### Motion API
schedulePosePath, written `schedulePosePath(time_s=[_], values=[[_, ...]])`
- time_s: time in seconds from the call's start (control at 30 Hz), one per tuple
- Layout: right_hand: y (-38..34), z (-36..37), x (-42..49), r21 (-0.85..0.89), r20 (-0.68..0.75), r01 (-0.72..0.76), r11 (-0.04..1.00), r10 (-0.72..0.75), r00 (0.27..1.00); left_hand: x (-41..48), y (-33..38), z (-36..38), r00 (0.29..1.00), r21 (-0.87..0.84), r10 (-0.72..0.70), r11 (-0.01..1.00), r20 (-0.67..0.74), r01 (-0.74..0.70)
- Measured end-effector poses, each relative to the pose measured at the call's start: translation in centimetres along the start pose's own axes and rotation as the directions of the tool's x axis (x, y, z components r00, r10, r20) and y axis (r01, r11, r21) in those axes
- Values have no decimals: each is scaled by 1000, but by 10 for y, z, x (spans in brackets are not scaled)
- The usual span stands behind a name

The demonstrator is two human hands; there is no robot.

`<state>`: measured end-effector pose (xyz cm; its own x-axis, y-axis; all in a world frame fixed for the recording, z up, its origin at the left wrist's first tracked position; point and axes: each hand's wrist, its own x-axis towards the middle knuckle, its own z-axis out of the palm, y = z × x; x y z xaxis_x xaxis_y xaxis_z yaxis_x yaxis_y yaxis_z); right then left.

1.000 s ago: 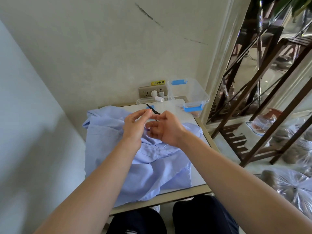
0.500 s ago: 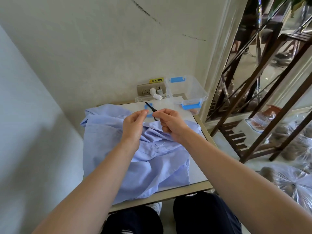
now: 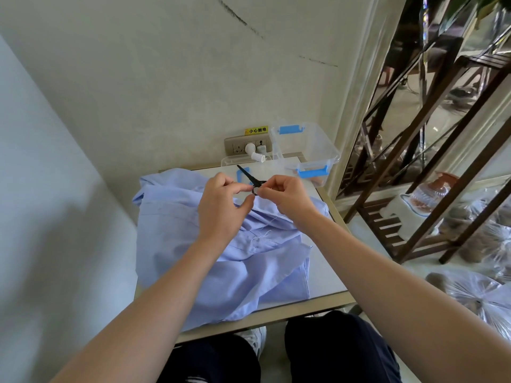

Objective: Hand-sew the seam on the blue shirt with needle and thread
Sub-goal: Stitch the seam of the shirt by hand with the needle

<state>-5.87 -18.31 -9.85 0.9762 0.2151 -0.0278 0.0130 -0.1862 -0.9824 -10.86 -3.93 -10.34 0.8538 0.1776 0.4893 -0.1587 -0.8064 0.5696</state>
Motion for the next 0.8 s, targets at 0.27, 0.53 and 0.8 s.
schedulePosePath(time_s=[0.27,0.53,0.8], values=[[-8,-1,-9,-28,18,23,999,-23,1000,-2,7,-3,998,138,67,988,-16,-64],[-10,-2,-13,-99,32,9,995,-6,999,0,8,-7,997,108,-52,993,55,45],[-10,-4,-15,-113,46,-9,994,14,999,1,10,-16,925,-173,-268,931,270,320]])
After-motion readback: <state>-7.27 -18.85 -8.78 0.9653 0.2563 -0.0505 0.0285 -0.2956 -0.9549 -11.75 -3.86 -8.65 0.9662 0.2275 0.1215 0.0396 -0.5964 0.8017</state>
